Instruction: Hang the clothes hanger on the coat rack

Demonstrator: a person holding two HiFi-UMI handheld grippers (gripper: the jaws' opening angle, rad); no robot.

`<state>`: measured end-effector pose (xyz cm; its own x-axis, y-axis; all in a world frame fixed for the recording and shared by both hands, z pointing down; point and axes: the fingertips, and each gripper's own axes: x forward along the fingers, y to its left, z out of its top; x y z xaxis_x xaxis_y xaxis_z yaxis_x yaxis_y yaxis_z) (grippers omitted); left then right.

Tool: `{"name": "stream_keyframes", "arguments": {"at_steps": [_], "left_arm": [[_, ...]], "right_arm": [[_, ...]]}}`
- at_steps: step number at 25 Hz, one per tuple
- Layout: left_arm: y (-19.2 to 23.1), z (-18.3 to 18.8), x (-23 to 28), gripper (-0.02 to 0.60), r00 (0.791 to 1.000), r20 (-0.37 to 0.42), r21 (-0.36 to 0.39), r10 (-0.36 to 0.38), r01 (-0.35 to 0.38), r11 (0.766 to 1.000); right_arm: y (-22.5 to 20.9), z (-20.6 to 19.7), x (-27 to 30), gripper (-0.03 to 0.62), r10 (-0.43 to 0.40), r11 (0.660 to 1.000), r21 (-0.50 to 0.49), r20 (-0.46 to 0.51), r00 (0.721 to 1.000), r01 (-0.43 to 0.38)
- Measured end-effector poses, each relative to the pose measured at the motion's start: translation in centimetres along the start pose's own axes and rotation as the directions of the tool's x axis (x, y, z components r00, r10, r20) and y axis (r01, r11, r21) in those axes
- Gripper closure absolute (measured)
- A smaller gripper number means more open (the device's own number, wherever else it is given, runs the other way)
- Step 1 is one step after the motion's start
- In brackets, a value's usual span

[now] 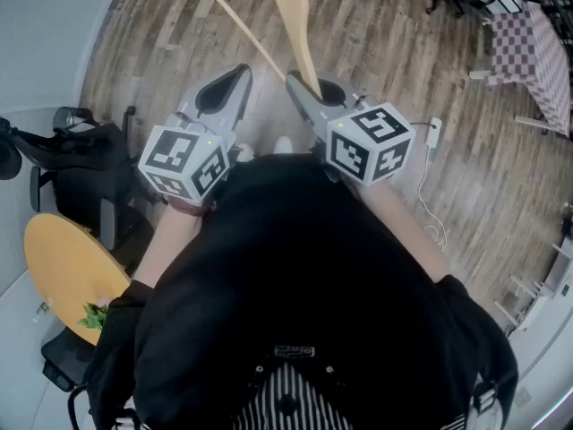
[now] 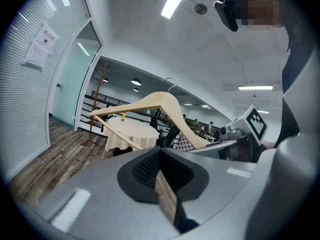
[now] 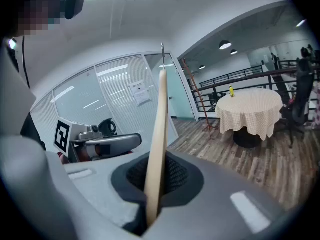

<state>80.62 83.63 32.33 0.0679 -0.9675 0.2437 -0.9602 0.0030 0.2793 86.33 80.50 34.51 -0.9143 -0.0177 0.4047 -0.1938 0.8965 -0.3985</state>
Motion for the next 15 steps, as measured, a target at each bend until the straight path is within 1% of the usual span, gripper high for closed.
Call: {"name": "stream_keyframes", "arguments": {"at_steps": [3,5,8,10,12,15], "left_arm": [[-0.5,0.1,0.9,0.581,1.000,0.003,-0.009,-0.014,0.014,1.000],[-0.8,0.1,1.7,0.581,1.000,0.001,-0.009,-0.010,0.010,1.000],[-1.7,0.1,3.0,0.581,1.000,-0.006,0.001,-0.001,0.001,1.000],[-2.5,0.1,3.8,0.581,1.000,-0.008,0.002,-0.014,0.014,1.000],[-2.8,0.2,4.1,0.581,1.000,-0.004,-0.015,-0.021,0.021,1.000],[-2.7,-0.2,4.3,0.581,1.000,-0.008,-0.021,0.003,-0.003,1.000]], "right_arm": [[-0.9,0.2,-0.3,0.587,0.007,1.000,-0.007,-0.002,1.000,-0.007],[-1.7,0.4,-0.6,0.587,0.020,1.000,0.001,0.003,1.000,-0.020],[-3.1,0.6,-1.3,0.588,0.050,0.998,0.039,0.014,0.999,-0.050],[-4.4,0.6,-1.8,0.587,0.057,0.996,0.066,0.018,0.998,-0.058],[-5.5,0.4,-2.1,0.587,0.052,0.997,0.064,0.013,0.999,-0.053],[-6.3,-0.1,-2.2,0.587,0.058,0.997,0.049,0.008,0.998,-0.058]]}}
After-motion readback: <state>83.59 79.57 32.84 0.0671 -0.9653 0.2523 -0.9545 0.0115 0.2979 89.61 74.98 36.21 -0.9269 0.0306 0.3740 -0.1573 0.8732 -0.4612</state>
